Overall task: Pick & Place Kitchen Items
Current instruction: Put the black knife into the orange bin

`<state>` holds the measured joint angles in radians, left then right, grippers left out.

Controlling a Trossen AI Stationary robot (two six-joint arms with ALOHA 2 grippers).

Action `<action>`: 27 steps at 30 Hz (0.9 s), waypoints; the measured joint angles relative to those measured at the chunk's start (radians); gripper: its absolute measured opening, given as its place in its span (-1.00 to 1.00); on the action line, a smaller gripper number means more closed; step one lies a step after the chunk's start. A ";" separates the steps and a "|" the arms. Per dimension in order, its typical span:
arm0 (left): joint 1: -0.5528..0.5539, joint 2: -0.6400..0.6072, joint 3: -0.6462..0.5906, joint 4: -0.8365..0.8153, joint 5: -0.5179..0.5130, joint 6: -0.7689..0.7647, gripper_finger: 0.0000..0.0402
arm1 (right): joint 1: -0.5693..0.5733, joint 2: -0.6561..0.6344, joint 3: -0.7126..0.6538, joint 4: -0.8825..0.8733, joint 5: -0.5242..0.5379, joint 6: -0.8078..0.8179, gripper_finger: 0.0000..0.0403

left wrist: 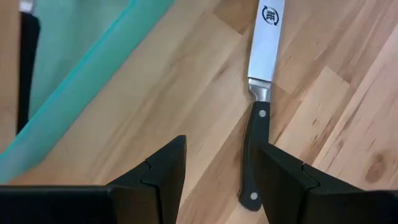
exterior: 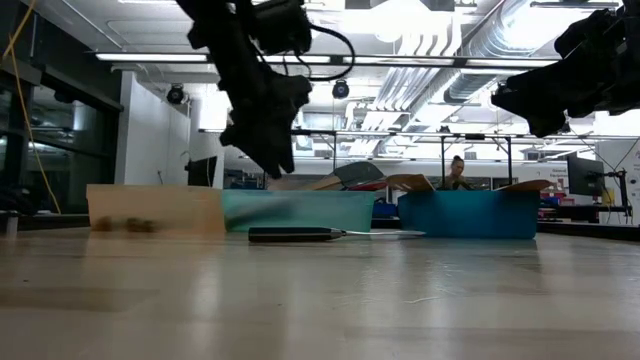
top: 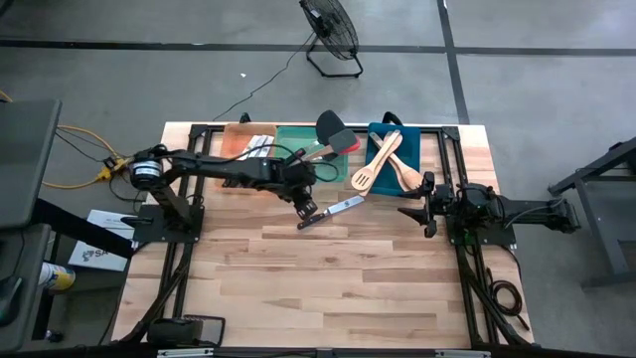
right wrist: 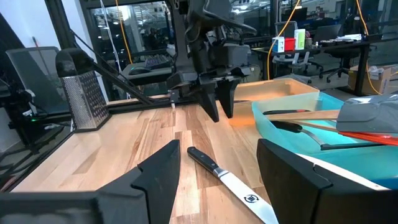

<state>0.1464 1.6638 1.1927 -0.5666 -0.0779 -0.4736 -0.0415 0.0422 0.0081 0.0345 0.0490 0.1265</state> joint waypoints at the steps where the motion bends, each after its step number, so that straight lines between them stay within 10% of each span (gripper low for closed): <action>1: -0.003 0.011 0.014 -0.011 0.002 0.000 -0.15 | 0.000 0.000 0.000 0.000 0.000 0.000 0.02; 27: -0.096 0.256 0.236 -0.121 -0.002 0.082 -0.15 | 0.000 0.000 0.000 0.000 0.000 0.000 0.02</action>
<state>0.0501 1.9194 1.4292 -0.6876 -0.0800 -0.3914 -0.0414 0.0422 0.0081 0.0345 0.0490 0.1265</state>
